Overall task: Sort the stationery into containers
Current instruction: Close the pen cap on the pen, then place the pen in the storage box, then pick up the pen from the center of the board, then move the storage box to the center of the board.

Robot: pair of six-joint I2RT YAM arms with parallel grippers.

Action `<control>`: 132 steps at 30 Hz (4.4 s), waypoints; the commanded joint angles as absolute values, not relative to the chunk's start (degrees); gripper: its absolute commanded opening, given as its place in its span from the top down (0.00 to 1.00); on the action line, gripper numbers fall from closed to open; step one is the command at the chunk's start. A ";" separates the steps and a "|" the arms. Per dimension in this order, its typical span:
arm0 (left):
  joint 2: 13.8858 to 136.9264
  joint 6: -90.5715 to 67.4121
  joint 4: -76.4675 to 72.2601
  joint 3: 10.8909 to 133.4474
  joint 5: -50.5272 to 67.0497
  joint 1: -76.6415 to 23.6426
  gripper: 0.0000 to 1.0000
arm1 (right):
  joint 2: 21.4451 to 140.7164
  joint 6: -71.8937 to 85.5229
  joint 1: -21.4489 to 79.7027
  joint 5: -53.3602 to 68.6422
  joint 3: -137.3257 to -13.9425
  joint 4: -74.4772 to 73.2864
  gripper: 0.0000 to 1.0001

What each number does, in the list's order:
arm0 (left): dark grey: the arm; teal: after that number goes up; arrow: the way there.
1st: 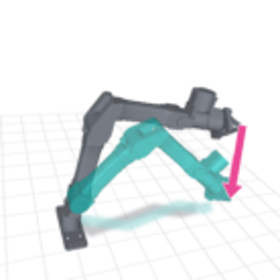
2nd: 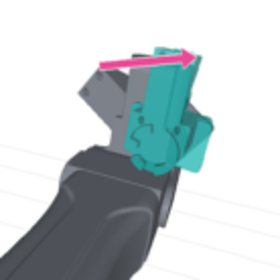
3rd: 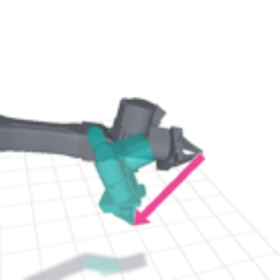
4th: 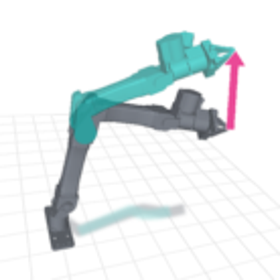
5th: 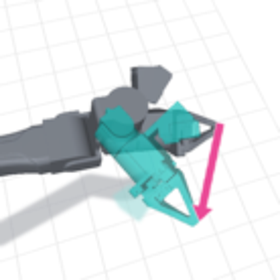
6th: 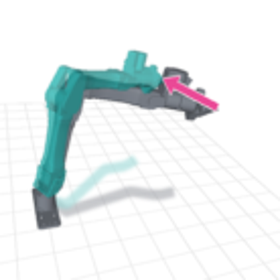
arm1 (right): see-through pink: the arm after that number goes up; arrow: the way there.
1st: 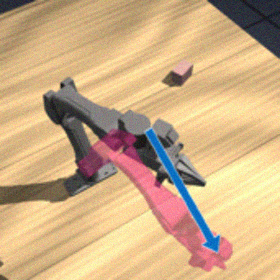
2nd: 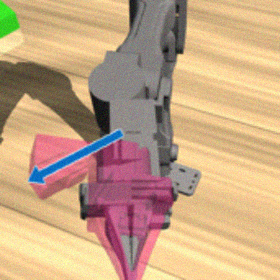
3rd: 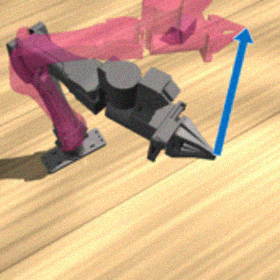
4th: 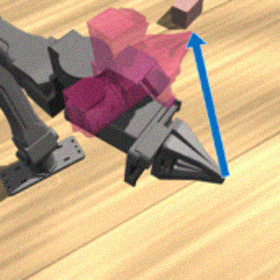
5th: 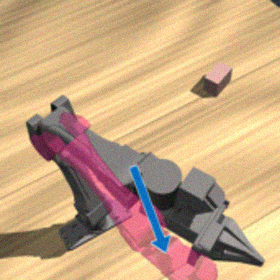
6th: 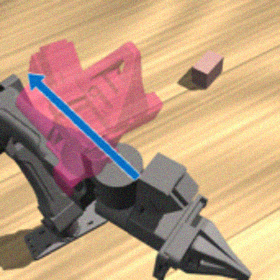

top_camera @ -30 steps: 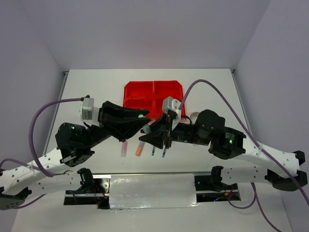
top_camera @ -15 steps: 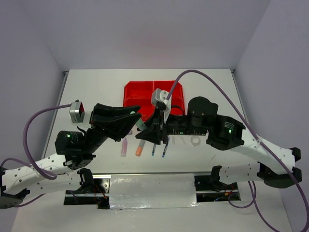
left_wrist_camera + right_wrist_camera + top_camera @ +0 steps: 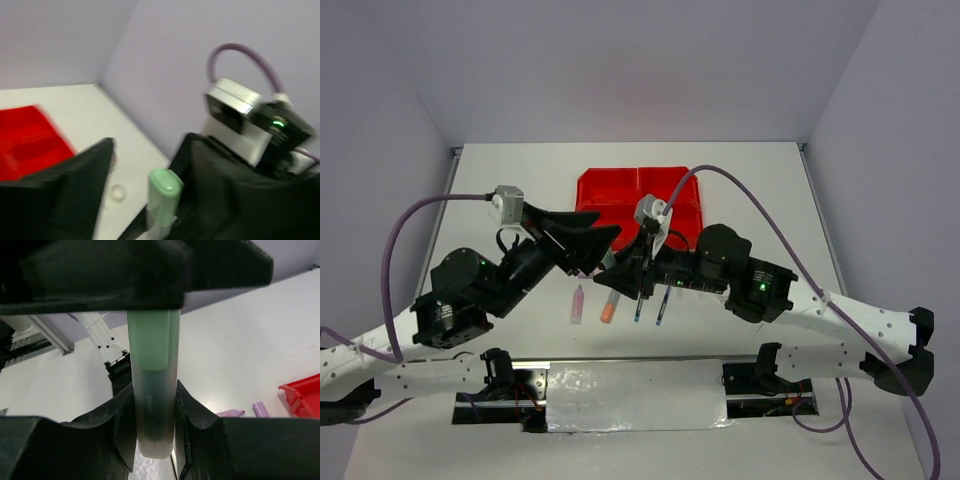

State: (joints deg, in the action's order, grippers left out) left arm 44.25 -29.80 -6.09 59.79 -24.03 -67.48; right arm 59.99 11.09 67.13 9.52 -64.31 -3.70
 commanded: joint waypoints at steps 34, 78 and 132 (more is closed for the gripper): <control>30.23 -40.95 45.96 57.22 -57.39 -67.59 0.01 | 122.87 -30.06 39.73 18.81 -113.91 -44.91 0.90; 51.15 -67.59 50.46 45.53 -41.49 -67.50 0.01 | 106.26 18.71 41.66 -17.48 -95.28 -31.38 0.32; 44.77 -59.95 43.31 37.95 -31.29 -49.39 1.00 | 93.49 41.12 58.44 -13.00 -67.39 -13.96 0.41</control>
State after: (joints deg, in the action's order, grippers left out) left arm 50.74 -58.46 35.07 33.32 -27.70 -49.01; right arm 89.25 38.13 56.97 -10.07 -63.09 -14.66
